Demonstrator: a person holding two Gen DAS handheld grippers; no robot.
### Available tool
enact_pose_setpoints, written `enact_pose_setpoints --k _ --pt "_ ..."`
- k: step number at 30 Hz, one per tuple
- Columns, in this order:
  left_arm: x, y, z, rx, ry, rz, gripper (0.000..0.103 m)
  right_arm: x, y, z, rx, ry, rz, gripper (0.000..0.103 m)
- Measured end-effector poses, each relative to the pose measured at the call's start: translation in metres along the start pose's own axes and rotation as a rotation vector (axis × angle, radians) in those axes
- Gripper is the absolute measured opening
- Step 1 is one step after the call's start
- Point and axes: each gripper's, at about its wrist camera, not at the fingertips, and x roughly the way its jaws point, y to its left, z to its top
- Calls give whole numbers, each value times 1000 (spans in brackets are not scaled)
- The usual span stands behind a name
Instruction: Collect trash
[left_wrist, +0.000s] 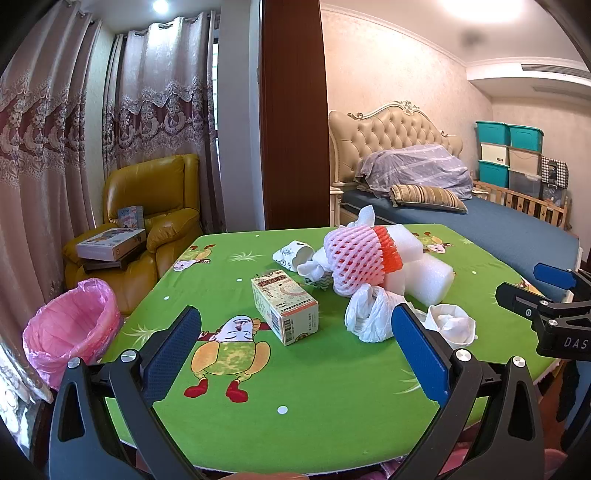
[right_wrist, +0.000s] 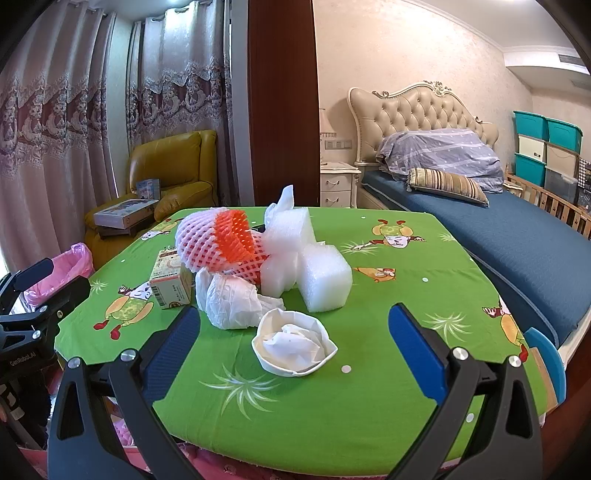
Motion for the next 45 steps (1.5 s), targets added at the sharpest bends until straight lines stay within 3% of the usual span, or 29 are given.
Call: enact_pose_setpoints --k 45 --pt "-1 -1 0 1 -2 2 96 -2 6 -4 3 5 11 99"
